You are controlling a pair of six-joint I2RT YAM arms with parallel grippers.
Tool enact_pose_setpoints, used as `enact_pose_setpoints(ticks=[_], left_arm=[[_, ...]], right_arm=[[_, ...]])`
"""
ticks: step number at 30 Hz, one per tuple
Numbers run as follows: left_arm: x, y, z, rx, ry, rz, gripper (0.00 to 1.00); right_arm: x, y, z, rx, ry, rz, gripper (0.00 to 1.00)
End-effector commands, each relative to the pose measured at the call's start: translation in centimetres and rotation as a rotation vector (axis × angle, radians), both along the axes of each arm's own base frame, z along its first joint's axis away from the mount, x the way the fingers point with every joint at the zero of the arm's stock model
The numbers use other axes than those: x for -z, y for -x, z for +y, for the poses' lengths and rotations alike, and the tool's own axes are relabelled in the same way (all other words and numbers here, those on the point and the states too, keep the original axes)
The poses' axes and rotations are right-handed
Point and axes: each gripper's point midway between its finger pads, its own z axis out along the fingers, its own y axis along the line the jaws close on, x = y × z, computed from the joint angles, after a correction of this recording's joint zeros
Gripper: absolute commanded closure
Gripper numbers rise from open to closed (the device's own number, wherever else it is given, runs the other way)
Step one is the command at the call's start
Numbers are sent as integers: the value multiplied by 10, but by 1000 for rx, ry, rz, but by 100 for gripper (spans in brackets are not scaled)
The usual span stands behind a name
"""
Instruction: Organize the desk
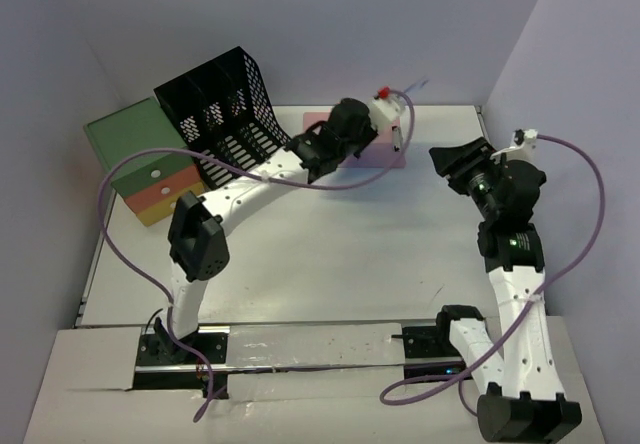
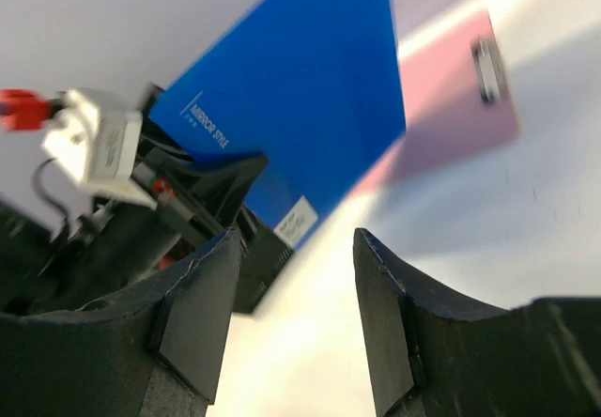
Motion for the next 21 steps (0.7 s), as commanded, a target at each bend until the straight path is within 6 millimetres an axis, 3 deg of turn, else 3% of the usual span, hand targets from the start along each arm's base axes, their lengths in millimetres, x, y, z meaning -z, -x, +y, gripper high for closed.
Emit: enact_pose_setpoints(ticks=[1, 2, 4, 6, 9, 12, 15, 16, 17, 18, 19, 21], left_arm=[[-94, -20, 64, -234, 289, 13, 100], [-97, -27, 75, -281, 316, 20, 100], [-146, -26, 119, -403, 444, -28, 100], [-170, -27, 155, -521, 477, -103, 100], [-219, -7, 194, -569, 557, -184, 100], [-251, 11, 218, -595, 622, -232, 100], [-272, 24, 253, -686, 688, -287, 100], [-283, 31, 277, -780, 745, -335, 100], [-275, 30, 279, -801, 730, -331, 100], [-273, 37, 309, -961, 767, -398, 100], [-273, 44, 324, -1011, 743, -445, 100], [-288, 62, 348, -1054, 783, -525, 100]], right_arm=[[-57, 17, -3, 18, 69, -155, 41], [-59, 19, -3, 18, 63, -163, 41], [-60, 20, 1, 6, 43, -180, 41], [-57, 21, 2, 9, 42, -175, 41], [-57, 21, 12, -3, 53, -173, 41], [-56, 18, 23, -21, 75, -157, 41], [-59, 15, 34, -34, 97, -153, 41], [-60, 15, 36, -36, 98, -155, 41], [-60, 15, 38, -38, 99, -154, 41], [-60, 14, 40, -40, 98, -154, 41], [-59, 14, 41, -41, 95, -154, 41], [-56, 13, 42, -45, 92, -148, 41]])
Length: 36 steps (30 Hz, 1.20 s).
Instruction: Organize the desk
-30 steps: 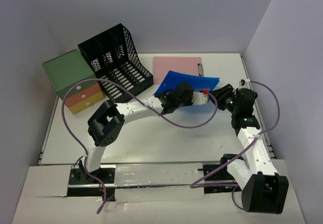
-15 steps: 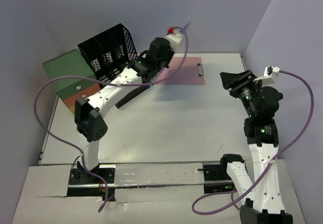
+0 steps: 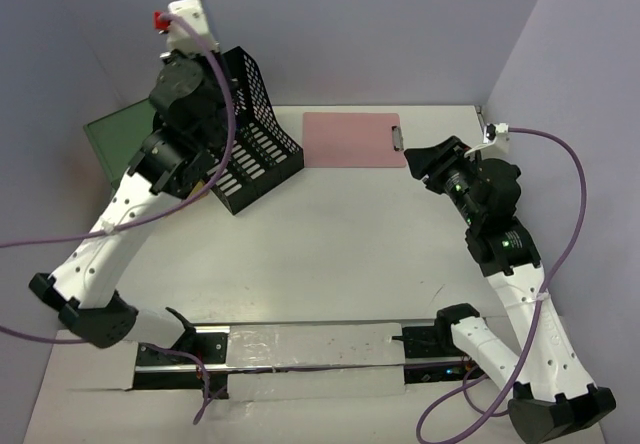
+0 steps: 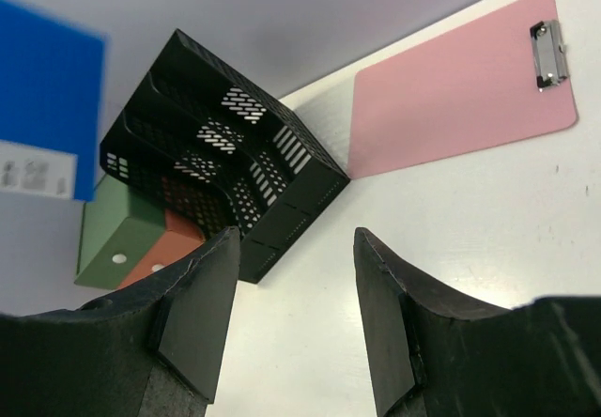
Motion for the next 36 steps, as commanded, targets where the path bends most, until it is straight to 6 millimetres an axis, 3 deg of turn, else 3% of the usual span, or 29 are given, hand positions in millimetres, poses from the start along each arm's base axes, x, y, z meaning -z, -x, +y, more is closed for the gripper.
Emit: enact_pose_setpoints(ticks=[1, 5, 8, 22, 28, 36], left_arm=[[-6, 28, 68, -311, 99, -101, 100], [-6, 43, 89, -363, 158, -97, 100], [12, 42, 96, -406, 147, -86, 100], [42, 22, 80, -397, 103, -73, 100], [68, 7, 65, -379, 63, -22, 100], [98, -5, 70, -403, 47, 8, 100]], right_arm=[[-23, -1, -5, 39, 2, -68, 41], [-19, -4, -3, 36, 8, -54, 41], [-18, -4, -3, 37, 9, -52, 41], [-7, -2, -3, 32, 33, -27, 40], [-8, -1, -4, 32, 42, -26, 40], [2, -1, -5, 33, 47, -8, 40]])
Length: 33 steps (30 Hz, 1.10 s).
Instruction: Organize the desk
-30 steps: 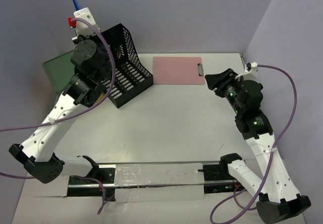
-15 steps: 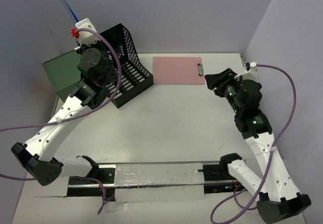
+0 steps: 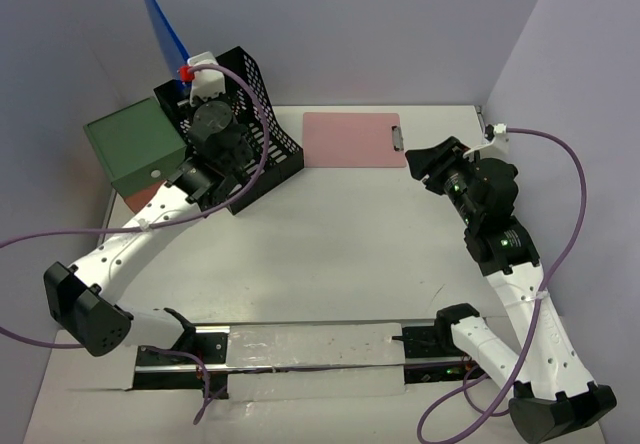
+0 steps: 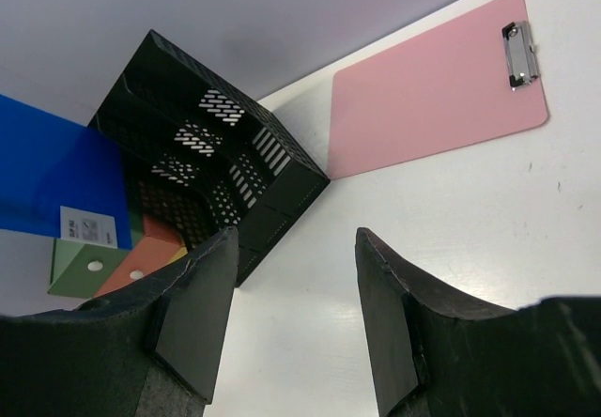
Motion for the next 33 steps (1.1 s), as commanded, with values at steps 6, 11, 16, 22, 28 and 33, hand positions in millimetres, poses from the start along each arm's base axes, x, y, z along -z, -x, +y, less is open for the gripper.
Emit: enact_pose_setpoints(ticks=[6, 11, 16, 22, 28, 33], left_arm=[[9, -22, 17, -19, 68, -89, 100], [26, -34, 14, -10, 76, -95, 100], [42, -42, 11, -47, 120, -65, 100], [66, -44, 10, -47, 154, -76, 100], [94, -47, 21, -40, 130, -42, 100], [106, -48, 23, -8, 73, -44, 100]], right_arm=[[-1, -4, 1, 2, 15, -18, 40], [4, -6, 1, 4, 21, -9, 40], [4, -7, 0, 4, 31, 1, 40], [-7, -5, -7, 33, 63, -11, 40], [-10, -1, -7, 29, 57, -20, 40], [-15, 3, -6, 17, 54, -25, 39]])
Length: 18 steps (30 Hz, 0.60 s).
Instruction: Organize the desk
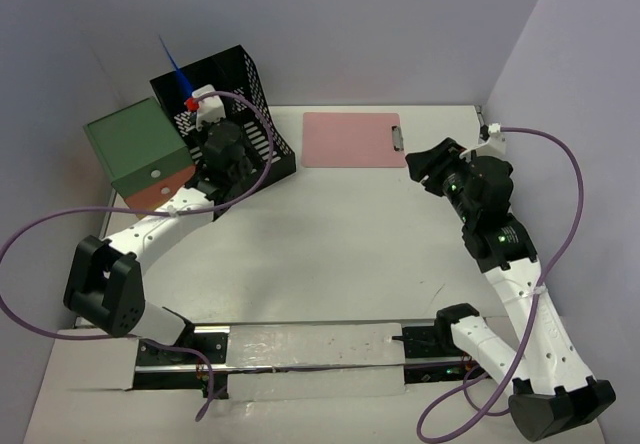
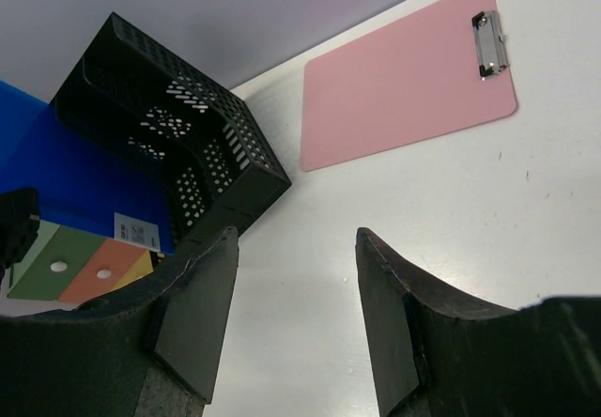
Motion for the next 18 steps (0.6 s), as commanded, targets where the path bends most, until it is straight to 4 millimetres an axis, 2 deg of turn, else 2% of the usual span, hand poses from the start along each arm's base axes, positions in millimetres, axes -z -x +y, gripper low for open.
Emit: enact_pose_setpoints(ticks=[1, 5, 7, 13, 18], left_arm=[[-9, -4, 3, 33, 5, -79, 100], [6, -7, 4, 41, -29, -40, 100], [4, -6, 4, 47, -33, -57, 100], [-56, -1, 10, 39, -120, -227, 100], [-66, 2, 11, 51, -128, -271, 100]], right_arm=[[-32, 8, 0, -9, 0, -73, 39], [-37, 12, -2, -3, 0, -82, 39], [-38, 15, -4, 2, 0, -90, 39], [-33, 17, -5, 1, 12, -75, 39], [-35, 16, -2, -13, 4, -79, 39]])
